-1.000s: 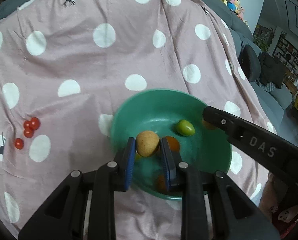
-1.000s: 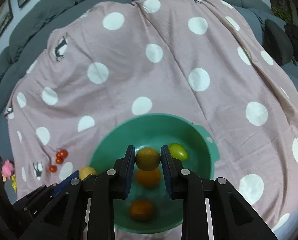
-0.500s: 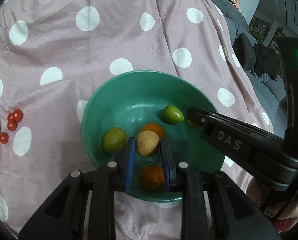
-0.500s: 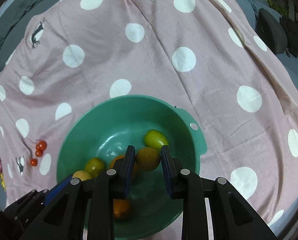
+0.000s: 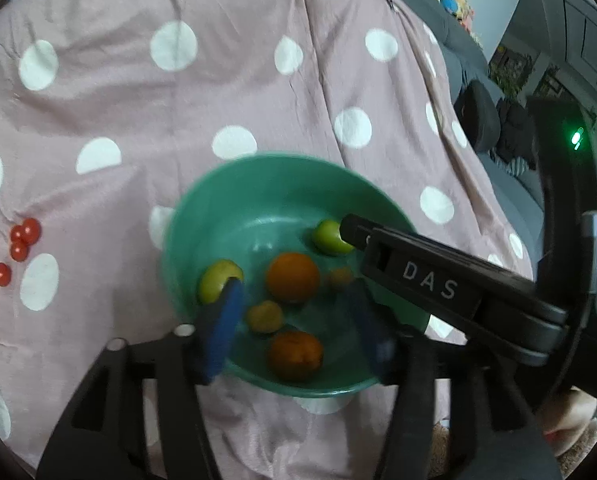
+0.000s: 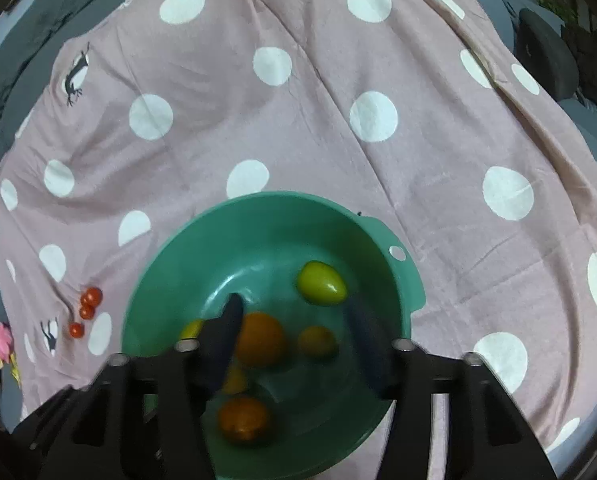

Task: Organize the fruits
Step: 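Open the left tool to drop the yellow fruit into the bowl, then move the left tool to the red cherry tomatoes, fingers open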

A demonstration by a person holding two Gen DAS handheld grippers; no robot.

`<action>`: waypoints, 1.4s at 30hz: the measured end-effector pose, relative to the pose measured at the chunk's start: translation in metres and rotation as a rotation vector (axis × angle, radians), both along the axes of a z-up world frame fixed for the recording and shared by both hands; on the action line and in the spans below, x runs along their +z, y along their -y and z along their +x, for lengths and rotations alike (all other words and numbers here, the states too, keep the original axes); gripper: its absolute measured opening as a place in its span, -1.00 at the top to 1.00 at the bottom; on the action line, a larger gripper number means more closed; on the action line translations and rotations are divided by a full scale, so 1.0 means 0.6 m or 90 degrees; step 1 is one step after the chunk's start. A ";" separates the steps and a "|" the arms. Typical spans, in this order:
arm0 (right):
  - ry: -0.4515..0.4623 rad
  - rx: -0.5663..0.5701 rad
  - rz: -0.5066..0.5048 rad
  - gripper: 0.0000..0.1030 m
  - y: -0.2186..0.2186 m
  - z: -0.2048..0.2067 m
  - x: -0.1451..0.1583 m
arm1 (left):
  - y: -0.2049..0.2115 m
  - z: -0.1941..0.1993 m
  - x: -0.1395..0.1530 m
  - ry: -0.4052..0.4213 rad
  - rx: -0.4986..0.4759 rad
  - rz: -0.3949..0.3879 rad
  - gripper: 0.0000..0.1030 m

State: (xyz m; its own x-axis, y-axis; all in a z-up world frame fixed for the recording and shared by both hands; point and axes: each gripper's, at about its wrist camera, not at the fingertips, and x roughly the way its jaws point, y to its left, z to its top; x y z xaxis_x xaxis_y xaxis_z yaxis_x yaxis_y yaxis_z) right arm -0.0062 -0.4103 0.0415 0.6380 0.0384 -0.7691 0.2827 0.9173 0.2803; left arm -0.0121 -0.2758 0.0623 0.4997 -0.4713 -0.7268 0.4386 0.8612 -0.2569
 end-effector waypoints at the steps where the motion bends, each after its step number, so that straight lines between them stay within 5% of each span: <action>1: 0.004 -0.002 0.000 -0.15 -0.001 -0.001 0.002 | -0.008 -0.002 0.005 0.006 0.005 -0.004 -0.17; 17: 0.086 0.008 -0.038 -0.15 -0.057 -0.012 0.036 | -0.216 0.001 0.015 0.023 0.154 0.001 -0.22; 29: 0.144 0.199 -0.061 -0.15 -0.245 -0.018 0.037 | -0.390 0.027 -0.025 0.019 0.275 0.067 -0.22; 33: 0.132 0.272 -0.036 -0.15 -0.302 -0.017 0.017 | -0.435 0.033 -0.047 0.004 0.313 0.041 -0.22; 42: 0.075 0.311 -0.076 -0.02 -0.363 -0.012 -0.032 | -0.482 0.036 -0.059 -0.011 0.339 0.039 -0.19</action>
